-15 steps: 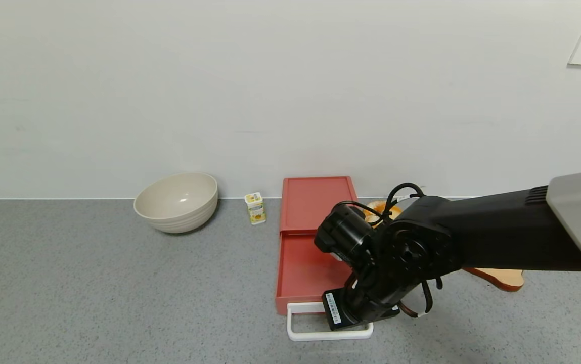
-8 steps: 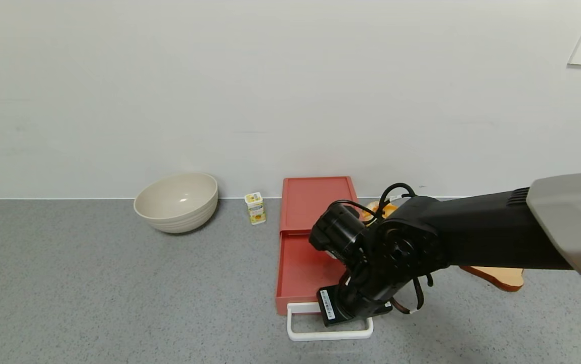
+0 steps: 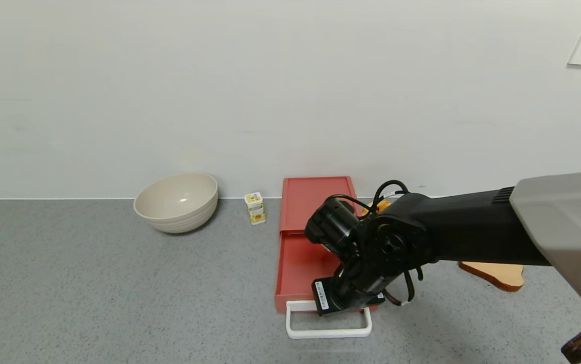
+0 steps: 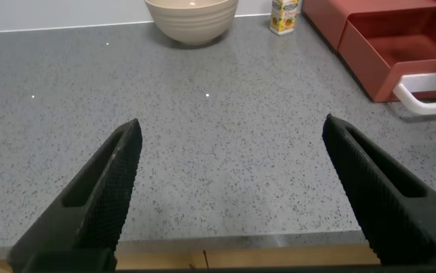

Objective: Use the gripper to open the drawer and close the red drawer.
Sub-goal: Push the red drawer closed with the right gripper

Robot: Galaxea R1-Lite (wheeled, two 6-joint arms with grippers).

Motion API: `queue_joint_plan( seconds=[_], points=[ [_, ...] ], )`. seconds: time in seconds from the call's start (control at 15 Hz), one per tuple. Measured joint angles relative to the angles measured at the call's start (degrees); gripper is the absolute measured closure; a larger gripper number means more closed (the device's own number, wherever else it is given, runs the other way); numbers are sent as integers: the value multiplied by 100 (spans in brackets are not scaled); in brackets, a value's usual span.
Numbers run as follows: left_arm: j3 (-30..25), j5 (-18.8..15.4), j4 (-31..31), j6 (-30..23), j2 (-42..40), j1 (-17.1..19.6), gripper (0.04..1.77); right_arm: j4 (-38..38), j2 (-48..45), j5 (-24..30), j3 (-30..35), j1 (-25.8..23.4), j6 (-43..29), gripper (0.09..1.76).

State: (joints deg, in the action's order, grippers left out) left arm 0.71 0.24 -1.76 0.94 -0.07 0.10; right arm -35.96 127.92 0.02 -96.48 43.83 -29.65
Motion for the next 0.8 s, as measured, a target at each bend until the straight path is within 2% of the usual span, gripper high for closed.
queue_joint_plan(
  seconds=[0.27, 0.47, 0.8],
  points=[
    [0, -2, 0, 2, 0, 0, 9, 13, 91, -65, -300, -34, 11, 173],
    [0, 0, 0, 2, 0, 0, 9, 20, 201, -329, -517, -66, 13, 173],
    [0, 0, 0, 2, 0, -2, 9, 52, 404, -350, -907, -183, 60, 173]
  ],
)
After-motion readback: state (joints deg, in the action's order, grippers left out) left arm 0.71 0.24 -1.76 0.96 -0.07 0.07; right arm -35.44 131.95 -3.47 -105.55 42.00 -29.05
